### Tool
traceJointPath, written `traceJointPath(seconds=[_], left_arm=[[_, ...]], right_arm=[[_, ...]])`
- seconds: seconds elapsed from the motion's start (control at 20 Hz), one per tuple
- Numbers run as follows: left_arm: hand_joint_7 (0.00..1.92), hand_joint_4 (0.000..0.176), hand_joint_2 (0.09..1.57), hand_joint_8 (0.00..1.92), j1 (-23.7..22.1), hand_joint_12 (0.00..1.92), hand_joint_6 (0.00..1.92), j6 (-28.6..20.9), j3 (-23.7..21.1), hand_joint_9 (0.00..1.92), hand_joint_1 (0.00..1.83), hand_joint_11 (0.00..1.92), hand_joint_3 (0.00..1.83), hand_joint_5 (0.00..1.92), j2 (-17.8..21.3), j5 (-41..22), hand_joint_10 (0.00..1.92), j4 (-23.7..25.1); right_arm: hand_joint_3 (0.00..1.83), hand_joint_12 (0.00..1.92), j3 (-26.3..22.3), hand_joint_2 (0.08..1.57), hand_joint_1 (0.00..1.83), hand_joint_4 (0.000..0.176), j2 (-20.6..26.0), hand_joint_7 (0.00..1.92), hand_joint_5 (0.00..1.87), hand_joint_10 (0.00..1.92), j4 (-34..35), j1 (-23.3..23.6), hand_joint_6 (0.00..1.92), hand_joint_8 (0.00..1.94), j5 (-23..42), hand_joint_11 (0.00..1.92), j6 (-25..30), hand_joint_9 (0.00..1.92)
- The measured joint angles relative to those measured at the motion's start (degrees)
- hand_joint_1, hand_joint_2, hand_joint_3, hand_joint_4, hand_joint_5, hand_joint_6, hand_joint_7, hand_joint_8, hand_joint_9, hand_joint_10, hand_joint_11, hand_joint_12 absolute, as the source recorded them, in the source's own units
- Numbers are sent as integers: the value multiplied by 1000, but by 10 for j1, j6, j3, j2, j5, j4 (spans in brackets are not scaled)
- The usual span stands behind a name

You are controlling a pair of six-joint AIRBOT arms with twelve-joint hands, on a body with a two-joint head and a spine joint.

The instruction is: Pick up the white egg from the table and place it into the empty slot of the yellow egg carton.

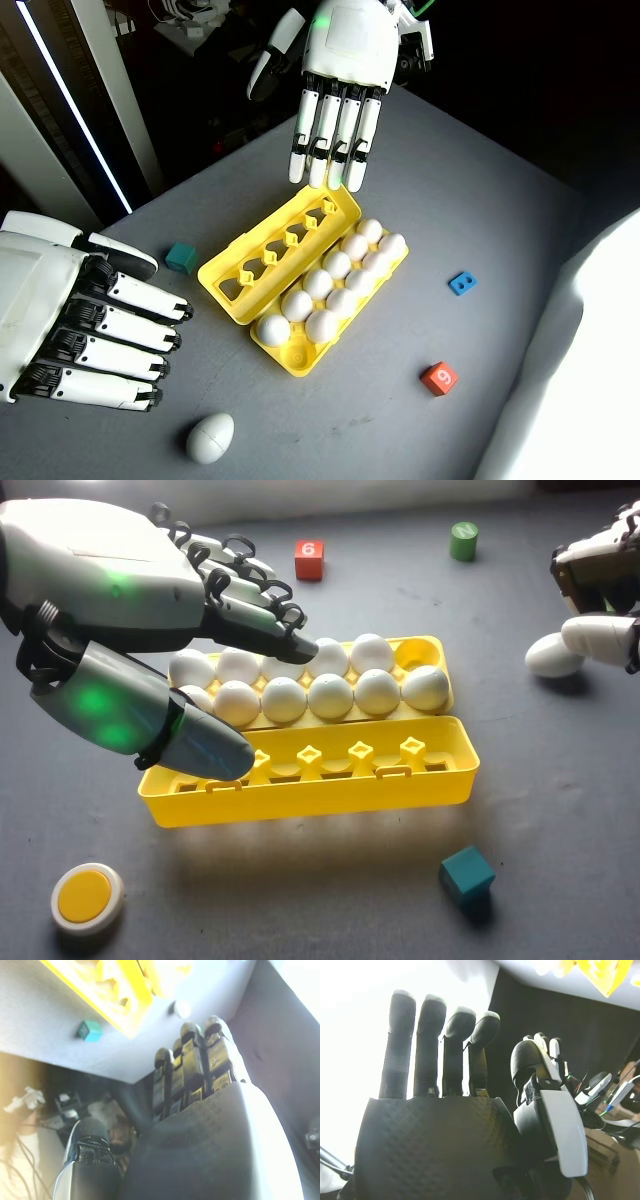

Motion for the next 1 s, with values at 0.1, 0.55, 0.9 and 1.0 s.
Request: traceJointPath(seconds=[0.1,0.55,0.9,1.0], left_arm=[[46,0,1171,5,0,16,3,0,0,18,0,4,28,74,0,-1,2,1],[60,0,1180,4,-1,34,2,0,-4,32,0,19,14,83,0,7,2,1],[105,0,1168,14,-1,38,9,0,-4,63,0,16,5,113,0,7,11,1],[95,0,1171,7,-1,38,6,0,-5,59,0,9,5,110,0,7,6,1]], right_arm=[[10,0,7,1136,35,0,-4,47,64,0,2,0,2,0,-6,0,-3,0],[0,0,40,1121,80,0,-32,59,68,0,32,0,1,1,0,0,-45,0],[0,0,75,751,292,89,-57,0,572,0,56,0,66,0,0,0,-86,0],[0,0,90,735,373,98,-71,0,677,0,53,0,55,0,-2,0,-97,0]])
